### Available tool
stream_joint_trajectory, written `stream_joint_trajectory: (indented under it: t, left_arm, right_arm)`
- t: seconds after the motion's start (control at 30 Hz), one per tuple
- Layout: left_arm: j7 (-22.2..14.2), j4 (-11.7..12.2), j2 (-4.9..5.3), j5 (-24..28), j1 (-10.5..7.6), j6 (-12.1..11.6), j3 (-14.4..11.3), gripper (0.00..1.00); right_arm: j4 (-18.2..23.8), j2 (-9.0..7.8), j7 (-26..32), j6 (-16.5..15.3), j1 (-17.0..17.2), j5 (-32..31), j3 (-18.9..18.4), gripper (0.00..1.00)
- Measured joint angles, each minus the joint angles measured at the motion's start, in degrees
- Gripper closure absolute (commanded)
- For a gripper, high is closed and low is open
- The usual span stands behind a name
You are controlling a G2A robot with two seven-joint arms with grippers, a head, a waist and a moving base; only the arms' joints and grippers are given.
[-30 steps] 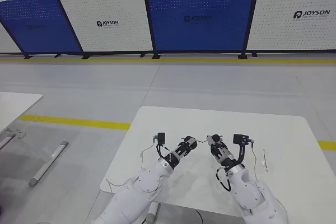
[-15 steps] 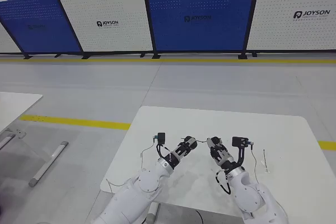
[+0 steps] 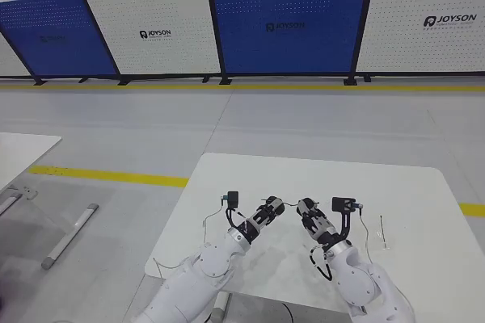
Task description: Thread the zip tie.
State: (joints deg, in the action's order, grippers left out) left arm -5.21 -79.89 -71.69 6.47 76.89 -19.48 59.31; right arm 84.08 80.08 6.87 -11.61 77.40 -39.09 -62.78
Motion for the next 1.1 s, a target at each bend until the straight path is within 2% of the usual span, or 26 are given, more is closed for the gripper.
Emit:
stream_joint_trajectory:
  t: [0.03, 0.1, 0.13, 0.5, 0.63, 0.67, 0.7, 0.73, 0.83, 0.9, 1.1]
  left_arm:
    - [0.0, 0.0, 0.0, 0.0, 0.0, 0.0, 0.0, 0.85]
    - [0.0, 0.0, 0.0, 0.0, 0.0, 0.0, 0.0, 0.43]
    - [0.0, 0.0, 0.0, 0.0, 0.0, 0.0, 0.0, 0.0]
    - [0.18, -0.22, -0.02, -0.09, 0.07, 0.15, -0.01, 0.0]
    - [0.56, -0.59, 0.02, -2.36, 0.15, 0.0, 0.0, 0.0]
    - [0.54, -0.73, 0.04, -3.43, 0.2, 0.0, -0.13, 0.24]
    - [0.51, -0.81, 0.04, -4.18, 0.24, 0.0, -0.26, 0.62]
    - [0.5, -0.85, 0.04, -4.74, 0.28, 0.0, -0.38, 0.77]
    - [0.58, -0.78, -0.04, -5.56, 0.29, 0.0, -0.73, 0.93]
    - [0.65, -0.56, -0.13, -5.71, 0.17, 0.0, -0.97, 0.98]
    - [0.77, 0.03, -0.35, -5.57, -0.19, 0.0, -1.3, 1.0]
  right_arm:
    - [0.0, -0.01, -0.02, -0.03, -0.01, 0.01, -0.02, 1.0]
    - [0.0, -0.03, -0.08, -0.06, -0.02, -0.01, -0.03, 1.0]
    - [0.01, -0.03, -0.12, -0.05, -0.01, -0.07, -0.03, 1.0]
    - [0.23, -0.1, -1.06, 0.4, 0.31, -0.6, -0.12, 1.0]
    - [0.32, -0.15, -1.27, 0.38, 0.47, -0.72, -0.23, 1.0]
    - [0.35, -0.17, -1.29, 0.36, 0.5, -0.75, -0.25, 1.0]
    - [0.38, -0.18, -1.32, 0.34, 0.52, -0.78, -0.26, 1.0]
    - [0.41, -0.19, -1.34, 0.31, 0.55, -0.81, -0.27, 1.0]
    - [0.54, -0.22, -1.39, 0.17, 0.64, -0.96, -0.28, 1.0]
    - [0.61, -0.25, -1.4, 0.09, 0.71, -1.06, -0.28, 1.0]
    - [0.86, -0.31, -1.44, -0.13, 0.84, -1.37, -0.22, 1.0]
